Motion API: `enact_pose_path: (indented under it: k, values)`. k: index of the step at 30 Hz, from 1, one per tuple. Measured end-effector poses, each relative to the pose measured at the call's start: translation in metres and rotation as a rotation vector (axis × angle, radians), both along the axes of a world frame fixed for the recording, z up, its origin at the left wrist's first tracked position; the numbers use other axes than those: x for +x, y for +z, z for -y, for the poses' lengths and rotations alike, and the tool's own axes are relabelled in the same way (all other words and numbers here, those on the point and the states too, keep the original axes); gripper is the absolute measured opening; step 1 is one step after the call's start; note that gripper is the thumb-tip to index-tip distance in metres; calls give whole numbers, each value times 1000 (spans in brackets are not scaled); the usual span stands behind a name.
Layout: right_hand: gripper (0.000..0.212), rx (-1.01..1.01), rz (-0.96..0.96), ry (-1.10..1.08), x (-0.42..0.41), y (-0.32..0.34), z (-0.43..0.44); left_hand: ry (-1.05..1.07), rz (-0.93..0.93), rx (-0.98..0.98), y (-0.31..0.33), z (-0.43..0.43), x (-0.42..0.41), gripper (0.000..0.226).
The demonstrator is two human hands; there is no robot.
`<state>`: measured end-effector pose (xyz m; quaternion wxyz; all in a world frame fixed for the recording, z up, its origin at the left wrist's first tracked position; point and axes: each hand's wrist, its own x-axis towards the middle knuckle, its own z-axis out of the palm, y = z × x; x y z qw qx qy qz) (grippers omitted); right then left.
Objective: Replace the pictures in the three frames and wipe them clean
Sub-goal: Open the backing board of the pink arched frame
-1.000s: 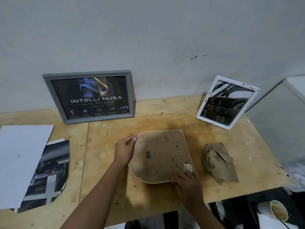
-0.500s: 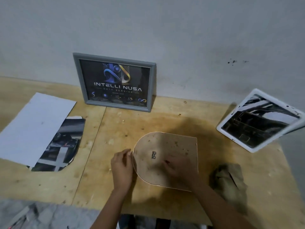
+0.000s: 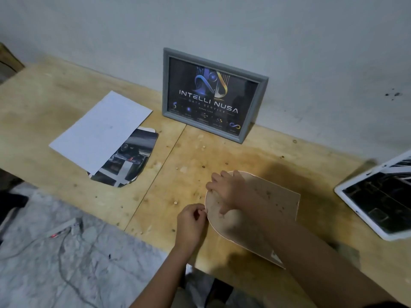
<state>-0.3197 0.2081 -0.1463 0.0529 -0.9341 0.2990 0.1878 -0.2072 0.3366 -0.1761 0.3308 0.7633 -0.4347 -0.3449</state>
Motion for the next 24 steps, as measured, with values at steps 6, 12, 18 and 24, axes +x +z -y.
enact_pose_path:
  k: [6,12,18,24]
  values:
    - [90,-101,-213,159,9,19,2,59,-97,63,-4,5,-3,21]
    - [98,-91,-249,189,13,18,3,125,-130,73,-4,5,-7,21]
    - [106,-31,-305,186,33,15,9,134,-162,113,-5,9,-3,27]
    - [56,-82,-287,189,40,11,11,176,-223,101,-11,5,-1,26]
